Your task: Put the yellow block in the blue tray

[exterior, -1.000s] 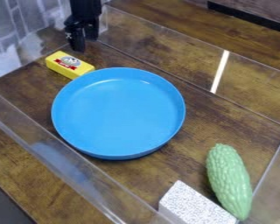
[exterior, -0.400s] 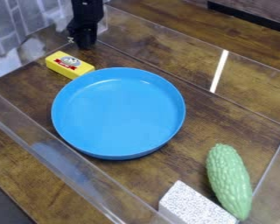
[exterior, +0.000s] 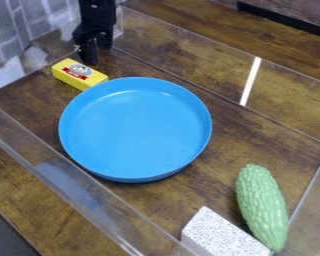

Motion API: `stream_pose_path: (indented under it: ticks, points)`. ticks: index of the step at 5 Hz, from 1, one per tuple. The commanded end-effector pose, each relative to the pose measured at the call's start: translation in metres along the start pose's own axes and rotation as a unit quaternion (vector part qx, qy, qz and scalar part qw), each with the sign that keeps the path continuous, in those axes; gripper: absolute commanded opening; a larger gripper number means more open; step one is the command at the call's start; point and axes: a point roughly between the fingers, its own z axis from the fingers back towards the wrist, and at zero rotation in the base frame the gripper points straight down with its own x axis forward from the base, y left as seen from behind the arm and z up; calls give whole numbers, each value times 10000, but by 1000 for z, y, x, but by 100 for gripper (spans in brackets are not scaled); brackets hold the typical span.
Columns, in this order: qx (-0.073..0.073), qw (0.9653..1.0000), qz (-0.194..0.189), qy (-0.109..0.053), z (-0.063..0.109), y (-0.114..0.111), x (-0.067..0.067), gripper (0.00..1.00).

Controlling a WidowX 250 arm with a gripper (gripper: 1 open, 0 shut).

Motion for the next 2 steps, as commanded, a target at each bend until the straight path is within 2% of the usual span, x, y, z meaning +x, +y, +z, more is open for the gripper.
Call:
stream_pose_path:
  ticks: [1, 2]
  points:
    - [121, 9997, 200, 81, 17, -2, -14, 100]
    - [104, 9993, 335, 108, 18, 0, -21, 100]
